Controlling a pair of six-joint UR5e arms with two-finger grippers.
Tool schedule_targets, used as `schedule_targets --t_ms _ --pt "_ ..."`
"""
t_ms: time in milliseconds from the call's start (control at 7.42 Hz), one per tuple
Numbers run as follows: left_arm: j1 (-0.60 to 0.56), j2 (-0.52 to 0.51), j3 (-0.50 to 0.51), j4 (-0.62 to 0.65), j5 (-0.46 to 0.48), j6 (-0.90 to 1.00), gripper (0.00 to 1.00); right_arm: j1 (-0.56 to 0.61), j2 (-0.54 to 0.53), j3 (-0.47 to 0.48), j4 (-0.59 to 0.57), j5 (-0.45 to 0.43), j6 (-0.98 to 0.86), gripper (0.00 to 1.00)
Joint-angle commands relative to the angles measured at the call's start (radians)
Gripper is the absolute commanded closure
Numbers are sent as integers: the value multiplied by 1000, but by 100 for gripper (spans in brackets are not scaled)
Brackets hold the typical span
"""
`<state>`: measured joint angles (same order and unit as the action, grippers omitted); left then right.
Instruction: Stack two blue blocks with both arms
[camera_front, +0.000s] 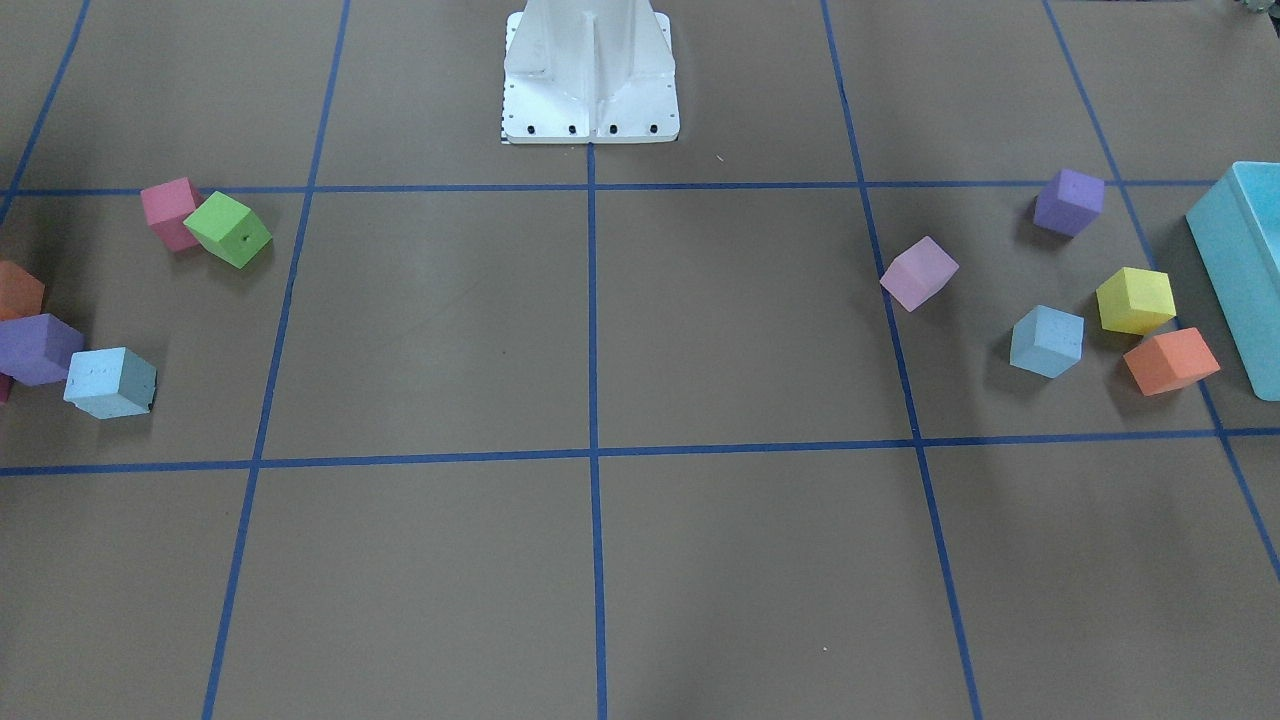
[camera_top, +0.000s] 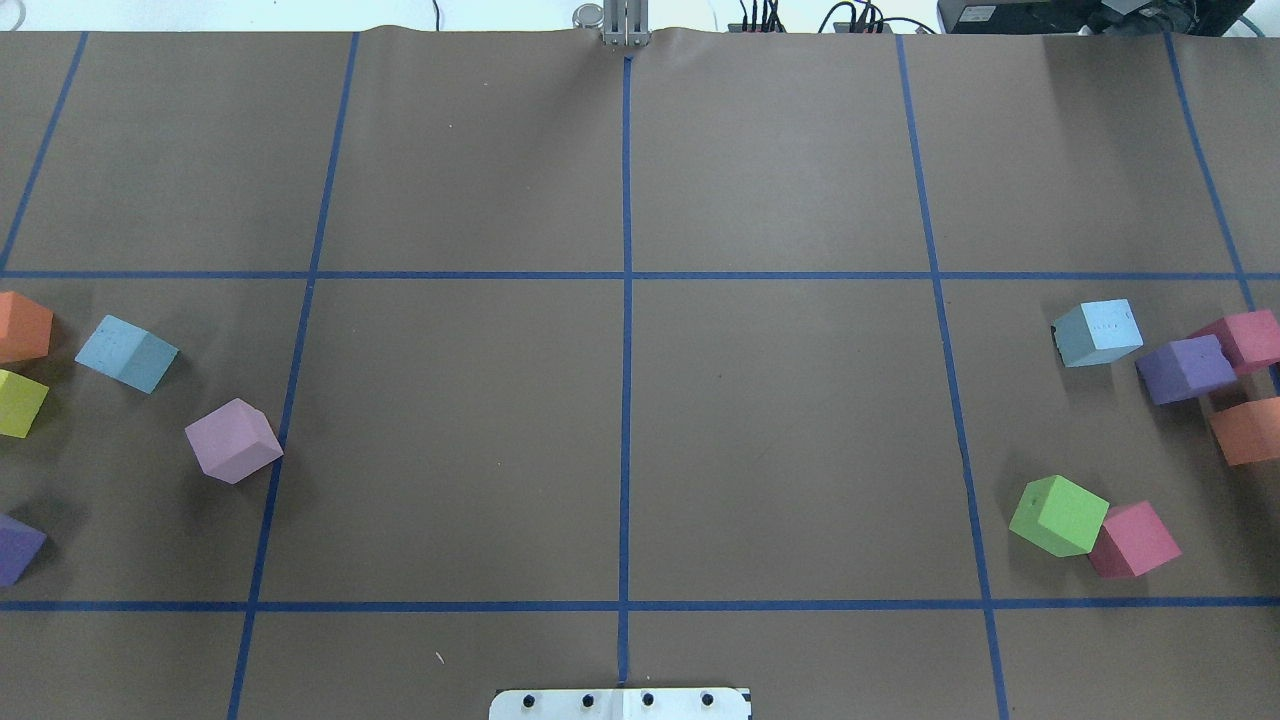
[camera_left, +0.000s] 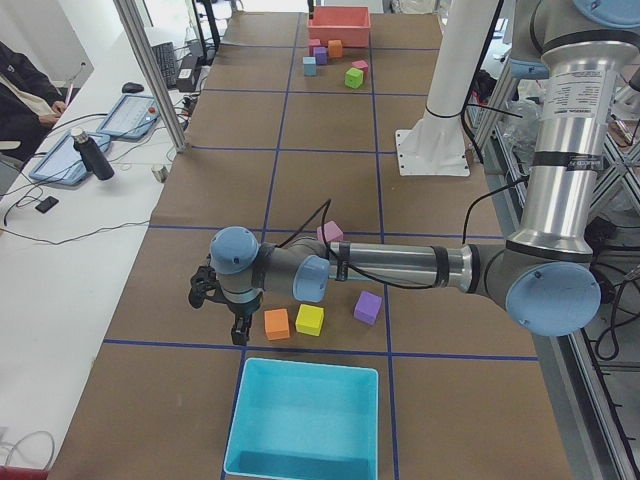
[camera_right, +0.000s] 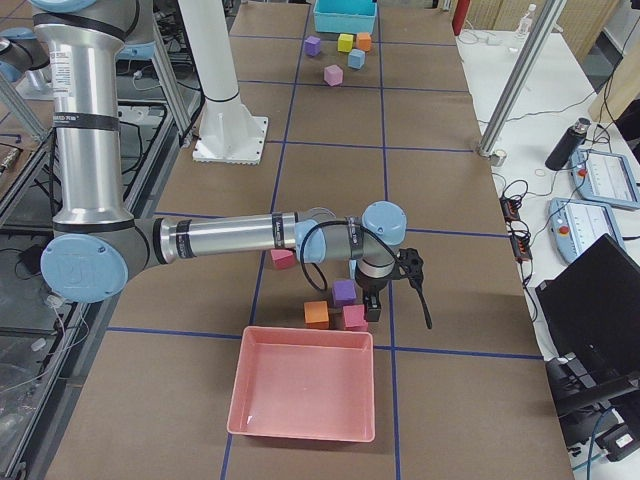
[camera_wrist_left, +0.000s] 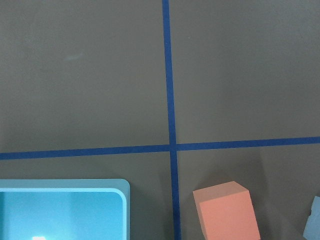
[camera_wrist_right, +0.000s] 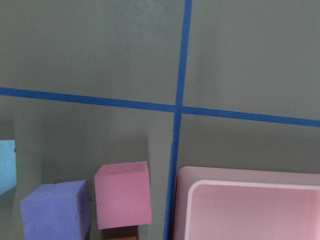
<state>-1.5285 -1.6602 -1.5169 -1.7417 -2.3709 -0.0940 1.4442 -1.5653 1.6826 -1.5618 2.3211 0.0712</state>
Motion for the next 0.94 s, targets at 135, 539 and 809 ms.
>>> schedule_targets --t_ms 135,539,809 --pt "-5 17 -74 4 -53 8 2 2 5 31 0 1 -2 0" --pt "-2 30 -121 1 -39 5 2 -7 56 34 69 -25 -2 0" --pt "-2 1 -56 -31 11 2 2 -7 50 25 86 -31 -8 0"
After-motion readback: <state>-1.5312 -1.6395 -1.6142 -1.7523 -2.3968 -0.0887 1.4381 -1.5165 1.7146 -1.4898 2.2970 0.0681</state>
